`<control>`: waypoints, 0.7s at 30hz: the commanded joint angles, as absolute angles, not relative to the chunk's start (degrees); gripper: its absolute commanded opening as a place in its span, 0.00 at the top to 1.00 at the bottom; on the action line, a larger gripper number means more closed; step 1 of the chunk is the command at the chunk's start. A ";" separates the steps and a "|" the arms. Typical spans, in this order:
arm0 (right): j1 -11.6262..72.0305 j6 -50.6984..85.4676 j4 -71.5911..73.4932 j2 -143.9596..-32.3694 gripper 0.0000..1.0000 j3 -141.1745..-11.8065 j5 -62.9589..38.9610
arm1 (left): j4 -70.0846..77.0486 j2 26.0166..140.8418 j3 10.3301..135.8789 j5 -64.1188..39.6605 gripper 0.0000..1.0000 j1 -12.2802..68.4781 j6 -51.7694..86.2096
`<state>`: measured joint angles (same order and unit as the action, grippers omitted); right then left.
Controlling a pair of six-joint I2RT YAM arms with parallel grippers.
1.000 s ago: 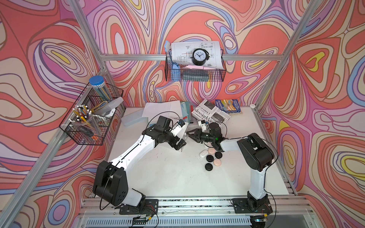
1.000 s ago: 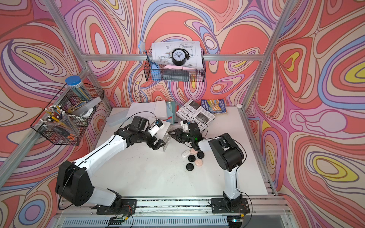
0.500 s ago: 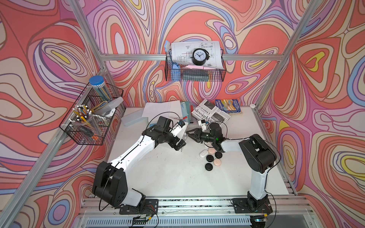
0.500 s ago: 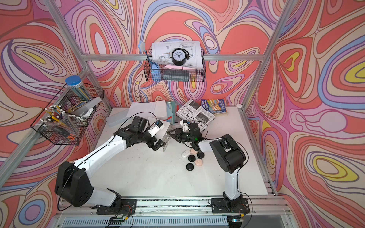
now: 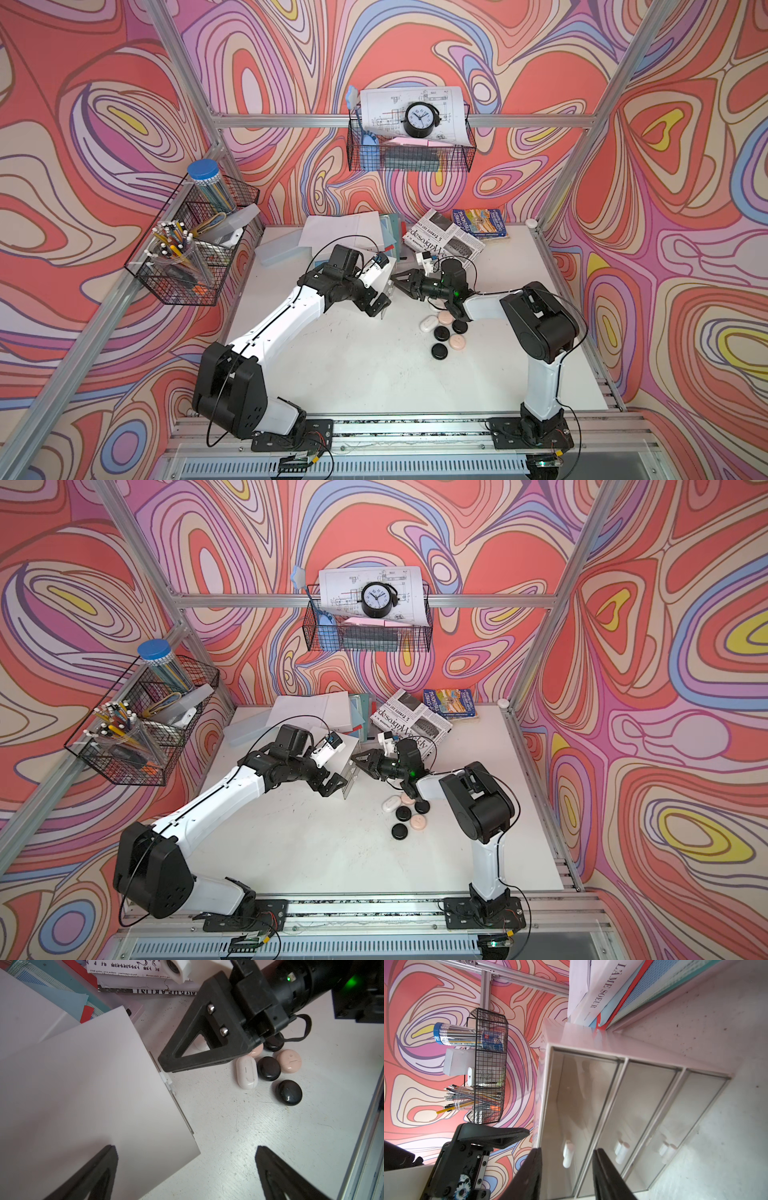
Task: Put the bluetooth earphones in the drawer according to color
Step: Open the drawer in the storage box.
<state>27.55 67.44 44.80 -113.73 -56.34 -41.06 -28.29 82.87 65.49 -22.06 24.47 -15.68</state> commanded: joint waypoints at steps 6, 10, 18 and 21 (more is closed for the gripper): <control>28.17 68.67 46.99 -115.53 0.64 -56.79 -42.36 | -29.25 82.09 64.87 -21.18 0.02 24.78 -16.55; 28.34 69.82 48.75 -115.92 0.67 -56.17 -42.46 | -29.33 81.99 65.02 -21.28 0.02 24.77 -16.51; 29.09 75.03 55.47 -118.42 0.72 -55.12 -42.04 | -30.59 83.04 66.05 -21.78 0.02 24.79 -16.01; 29.20 77.91 59.77 -120.14 0.75 -54.77 -42.10 | -30.94 83.14 66.19 -21.80 0.02 24.77 -16.00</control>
